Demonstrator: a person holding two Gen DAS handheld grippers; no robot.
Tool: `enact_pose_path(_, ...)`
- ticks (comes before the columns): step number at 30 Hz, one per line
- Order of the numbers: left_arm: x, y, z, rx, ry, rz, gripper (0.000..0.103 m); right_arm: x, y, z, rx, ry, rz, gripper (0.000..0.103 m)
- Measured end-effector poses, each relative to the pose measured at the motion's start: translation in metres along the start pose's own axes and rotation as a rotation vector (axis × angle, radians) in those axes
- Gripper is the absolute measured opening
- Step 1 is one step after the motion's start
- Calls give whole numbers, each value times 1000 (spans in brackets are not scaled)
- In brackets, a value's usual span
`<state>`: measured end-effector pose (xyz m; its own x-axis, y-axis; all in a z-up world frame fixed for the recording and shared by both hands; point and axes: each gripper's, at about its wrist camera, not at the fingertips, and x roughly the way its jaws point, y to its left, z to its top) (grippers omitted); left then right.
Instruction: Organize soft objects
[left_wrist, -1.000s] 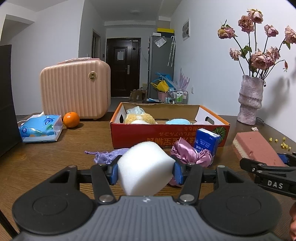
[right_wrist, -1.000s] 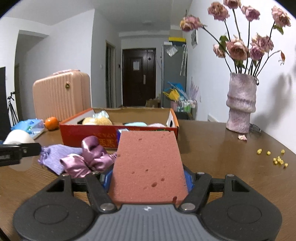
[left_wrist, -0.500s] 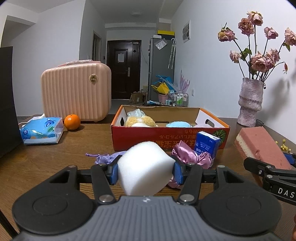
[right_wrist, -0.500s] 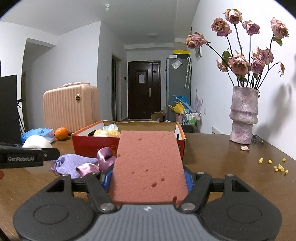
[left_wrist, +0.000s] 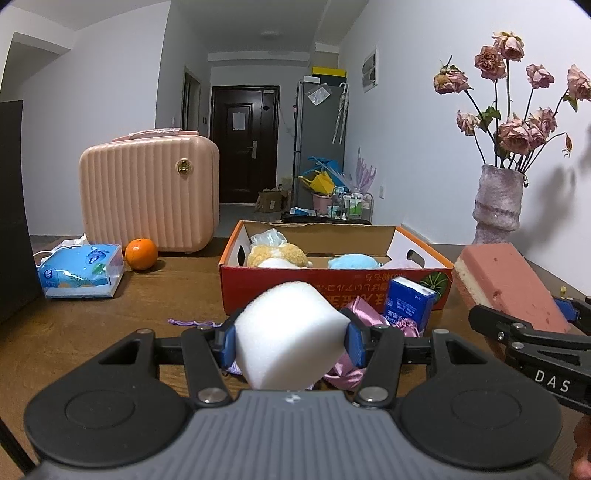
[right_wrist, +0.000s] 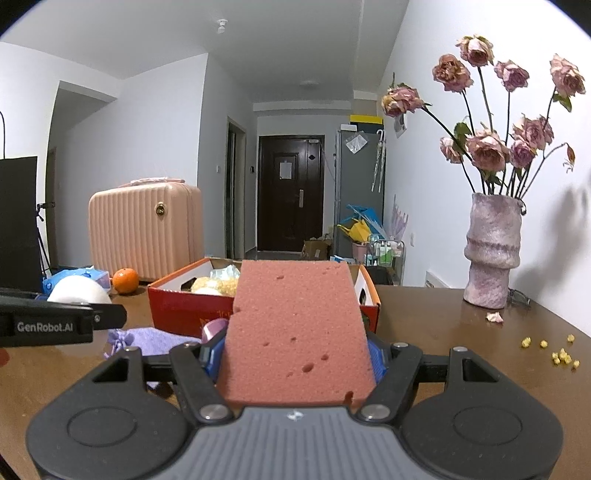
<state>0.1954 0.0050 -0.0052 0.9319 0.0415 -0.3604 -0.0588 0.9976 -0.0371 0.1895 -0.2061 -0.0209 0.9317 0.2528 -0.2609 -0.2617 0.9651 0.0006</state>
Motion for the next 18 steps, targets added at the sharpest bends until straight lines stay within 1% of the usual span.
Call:
enact_pose_path(6,6,4,10,-7,-6,13,56,11,7,11,-7,-21,4,69)
enact_pose_path(13,13,4,24,-3,-36,24,56,26,9,21,-12,-33,-2,69)
enact_pose_path(18,25,4,33,-30,-39,21,56,39,8,26,-6,-42,-10,69)
